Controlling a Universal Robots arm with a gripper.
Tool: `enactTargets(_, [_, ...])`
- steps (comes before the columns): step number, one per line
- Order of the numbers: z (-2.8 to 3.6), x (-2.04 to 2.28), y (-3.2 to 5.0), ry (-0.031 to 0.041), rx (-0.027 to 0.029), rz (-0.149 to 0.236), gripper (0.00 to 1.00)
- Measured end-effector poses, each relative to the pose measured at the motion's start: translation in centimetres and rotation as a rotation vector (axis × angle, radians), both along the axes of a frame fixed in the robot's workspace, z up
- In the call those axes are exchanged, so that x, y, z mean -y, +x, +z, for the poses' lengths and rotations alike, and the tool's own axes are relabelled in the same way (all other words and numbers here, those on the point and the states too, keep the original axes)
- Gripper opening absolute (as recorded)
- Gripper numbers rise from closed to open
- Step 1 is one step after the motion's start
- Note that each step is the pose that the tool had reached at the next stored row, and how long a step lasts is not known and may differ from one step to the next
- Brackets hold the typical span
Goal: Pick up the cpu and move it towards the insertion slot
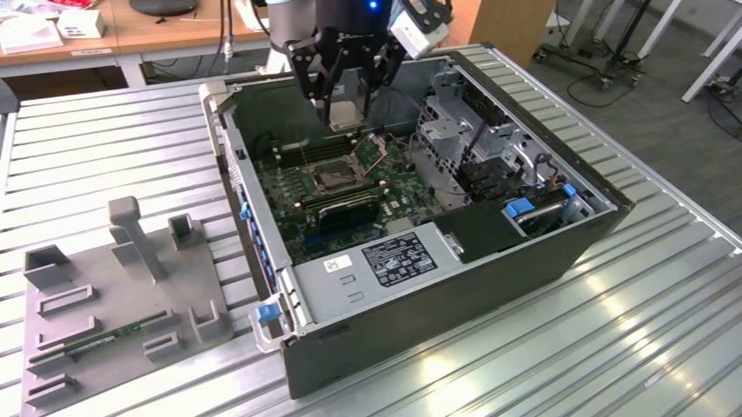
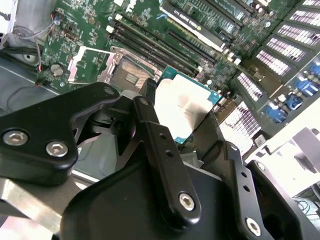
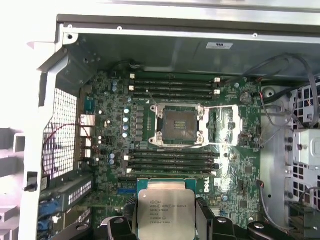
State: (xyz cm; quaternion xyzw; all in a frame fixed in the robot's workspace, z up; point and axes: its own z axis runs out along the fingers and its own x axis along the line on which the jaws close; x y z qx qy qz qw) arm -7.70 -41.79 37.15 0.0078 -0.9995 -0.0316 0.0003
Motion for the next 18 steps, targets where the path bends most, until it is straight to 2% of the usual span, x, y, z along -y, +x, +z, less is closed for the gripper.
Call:
enactTargets(7, [-0.26, -1.61, 0.15, 0.0001, 0.0001, 0.0, 0.54])
enactTargets(12, [-0.62, -2.13, 1.06, 0.0, 0.0, 0.0, 0.54])
enactTargets(18, [-1.33, -2.83, 2.28, 0.0001, 0.0001, 0.0, 0.54])
